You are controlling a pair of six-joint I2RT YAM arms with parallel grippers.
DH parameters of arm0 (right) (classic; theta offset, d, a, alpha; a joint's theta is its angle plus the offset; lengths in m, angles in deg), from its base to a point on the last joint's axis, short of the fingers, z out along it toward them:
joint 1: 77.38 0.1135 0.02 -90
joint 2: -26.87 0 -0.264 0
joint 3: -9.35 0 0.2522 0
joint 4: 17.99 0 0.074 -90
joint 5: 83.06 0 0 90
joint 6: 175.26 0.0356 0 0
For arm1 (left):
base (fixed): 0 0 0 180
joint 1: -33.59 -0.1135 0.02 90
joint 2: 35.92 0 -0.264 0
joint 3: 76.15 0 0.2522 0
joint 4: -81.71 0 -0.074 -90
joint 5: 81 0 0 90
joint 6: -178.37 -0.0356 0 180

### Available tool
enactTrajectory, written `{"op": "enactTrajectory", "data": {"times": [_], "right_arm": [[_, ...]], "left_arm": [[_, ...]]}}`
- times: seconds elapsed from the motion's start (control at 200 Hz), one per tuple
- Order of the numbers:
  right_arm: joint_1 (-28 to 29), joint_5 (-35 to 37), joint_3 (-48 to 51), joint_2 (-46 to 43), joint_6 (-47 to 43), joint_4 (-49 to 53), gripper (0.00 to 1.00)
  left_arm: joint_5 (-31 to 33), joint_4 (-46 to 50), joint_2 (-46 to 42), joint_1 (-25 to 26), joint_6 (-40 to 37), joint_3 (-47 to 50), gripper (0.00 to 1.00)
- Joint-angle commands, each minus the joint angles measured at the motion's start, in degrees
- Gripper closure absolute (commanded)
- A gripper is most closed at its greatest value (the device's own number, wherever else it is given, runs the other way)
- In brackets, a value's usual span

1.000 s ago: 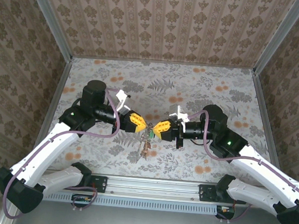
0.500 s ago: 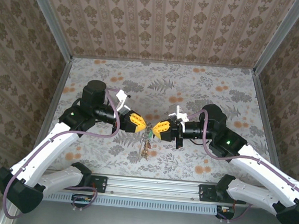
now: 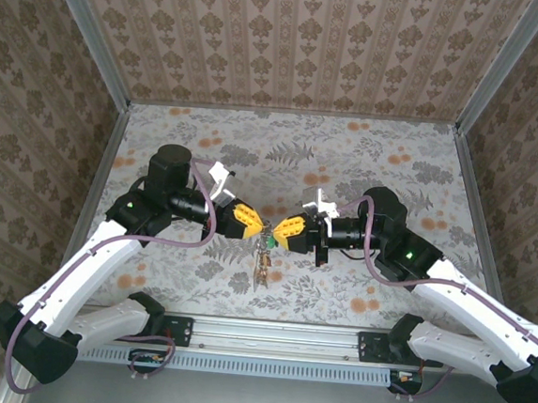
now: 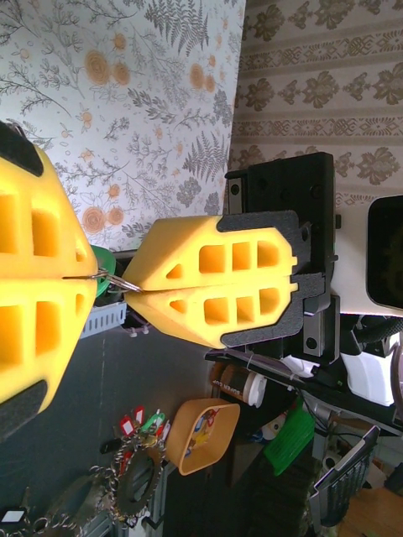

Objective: Put the keys on the keyring

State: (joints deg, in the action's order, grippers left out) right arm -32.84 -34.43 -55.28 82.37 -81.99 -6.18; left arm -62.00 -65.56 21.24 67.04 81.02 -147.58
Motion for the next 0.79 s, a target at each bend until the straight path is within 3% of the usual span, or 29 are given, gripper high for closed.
{"op": "enactTrajectory", "data": {"times": [0.0, 0.79], "right_arm": [[0.16, -0.55, -0.02, 0.91, 0.68, -3.23, 1.0], [0.14, 0.98, 0.68, -2.0, -0.12, -0.4, 1.0]], "left_arm": [[-1.86, -0.4, -1.44, 0.56, -1.37, -1.63, 1.0], [-1.77, -0.3, -1.36, 0.56, -1.42, -1.61, 1.0]]}}
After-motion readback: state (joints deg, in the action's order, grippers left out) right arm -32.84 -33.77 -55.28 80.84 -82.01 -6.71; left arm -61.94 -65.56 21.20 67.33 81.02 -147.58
